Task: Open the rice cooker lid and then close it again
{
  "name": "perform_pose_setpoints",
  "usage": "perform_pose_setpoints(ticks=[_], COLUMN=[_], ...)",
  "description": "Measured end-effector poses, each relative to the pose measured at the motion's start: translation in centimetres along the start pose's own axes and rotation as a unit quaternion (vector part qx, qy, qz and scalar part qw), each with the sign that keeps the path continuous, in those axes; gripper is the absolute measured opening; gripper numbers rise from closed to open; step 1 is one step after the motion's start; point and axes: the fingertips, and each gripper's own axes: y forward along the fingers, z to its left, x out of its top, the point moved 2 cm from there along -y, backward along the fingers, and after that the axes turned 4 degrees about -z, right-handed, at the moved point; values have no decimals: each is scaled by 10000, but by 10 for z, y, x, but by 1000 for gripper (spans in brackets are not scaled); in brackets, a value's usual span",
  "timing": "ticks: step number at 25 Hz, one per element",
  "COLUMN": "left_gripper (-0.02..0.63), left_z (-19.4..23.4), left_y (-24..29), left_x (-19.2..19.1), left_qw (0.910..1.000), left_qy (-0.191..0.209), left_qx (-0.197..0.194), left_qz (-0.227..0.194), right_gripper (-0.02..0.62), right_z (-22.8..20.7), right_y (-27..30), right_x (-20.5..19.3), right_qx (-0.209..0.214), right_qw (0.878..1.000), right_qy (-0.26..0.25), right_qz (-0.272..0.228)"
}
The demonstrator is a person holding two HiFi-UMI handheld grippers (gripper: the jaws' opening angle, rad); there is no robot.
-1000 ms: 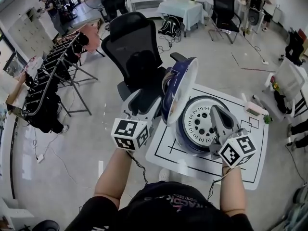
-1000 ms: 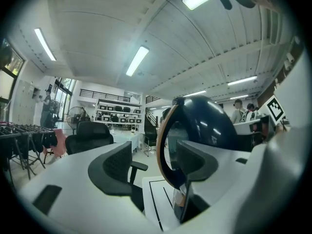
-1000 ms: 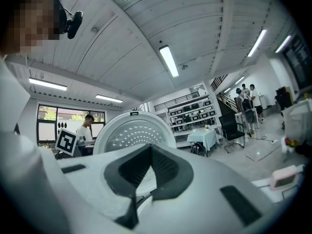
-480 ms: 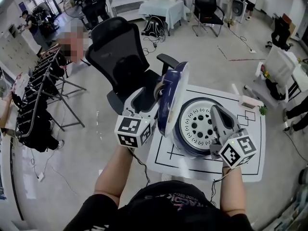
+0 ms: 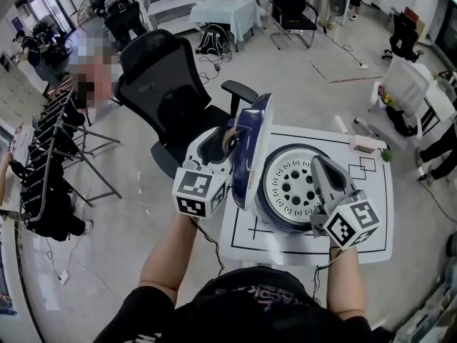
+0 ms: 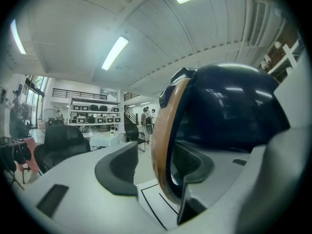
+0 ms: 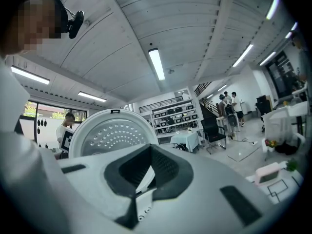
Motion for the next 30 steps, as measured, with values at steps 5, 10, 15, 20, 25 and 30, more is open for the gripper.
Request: perform_pose_setpoints(ticks=[5,10,15,20,25,30], left_gripper=[143,114,112,112,114,115], left_z=[-5,-8,-14,-28,-44,-68], left_y=[2,2,2,8,11,16], left_x=[4,7,9,14,19,24], left_qw=[9995,9990,9982,9963,9926,9854], left_qy=[245,299,492,756,1118,1598], left_qx=[-221,-329,-317,-363,-381,-409], left_qz=[6,27,93,186,296,421], right_gripper=[2,2,2,2,2,2], right_z=[5,12,12,2,-2,-10], right_y=[4,4,-6,-21,-37,-53], right_x=[-1,1,3,9,14,25], right_qx=[-21,-64,-162,-322,-401,-417], right_qw=[10000,10000,9998,9994,9989,9986], right_qy=[5,-23,-37,-44,-28,-68], right_qz=[8,9,-73,-153,-239,-310])
